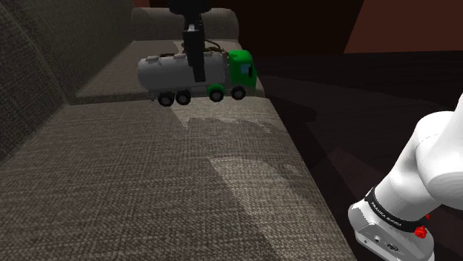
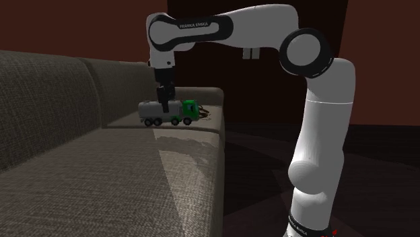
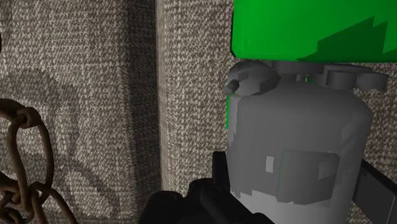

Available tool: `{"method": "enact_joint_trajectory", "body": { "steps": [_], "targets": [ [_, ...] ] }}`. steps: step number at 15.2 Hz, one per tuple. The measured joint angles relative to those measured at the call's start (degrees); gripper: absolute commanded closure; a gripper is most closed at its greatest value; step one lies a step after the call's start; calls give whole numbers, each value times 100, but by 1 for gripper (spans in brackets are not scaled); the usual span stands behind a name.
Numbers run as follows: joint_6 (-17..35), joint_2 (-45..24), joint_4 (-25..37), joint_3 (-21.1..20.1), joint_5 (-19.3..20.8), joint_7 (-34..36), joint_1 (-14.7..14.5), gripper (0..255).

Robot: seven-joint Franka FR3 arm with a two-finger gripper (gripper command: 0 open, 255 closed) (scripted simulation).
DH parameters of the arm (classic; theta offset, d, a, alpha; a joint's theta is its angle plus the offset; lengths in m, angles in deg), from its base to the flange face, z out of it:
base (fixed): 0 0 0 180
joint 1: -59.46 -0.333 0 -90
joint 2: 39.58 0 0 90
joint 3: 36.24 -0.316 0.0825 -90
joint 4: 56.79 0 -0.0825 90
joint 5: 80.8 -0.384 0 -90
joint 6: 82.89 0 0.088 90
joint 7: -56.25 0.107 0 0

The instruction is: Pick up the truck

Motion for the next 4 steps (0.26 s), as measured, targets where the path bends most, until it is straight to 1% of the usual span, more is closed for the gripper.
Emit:
{"method": "enact_joint_trajectory", "body": {
  "steps": [3,4],
  "targets": [
    [-267,-123,383,-6,46,-12,-8,255],
    [-298,-114,404,-9,42,-7,-10,255]
  ]
}}
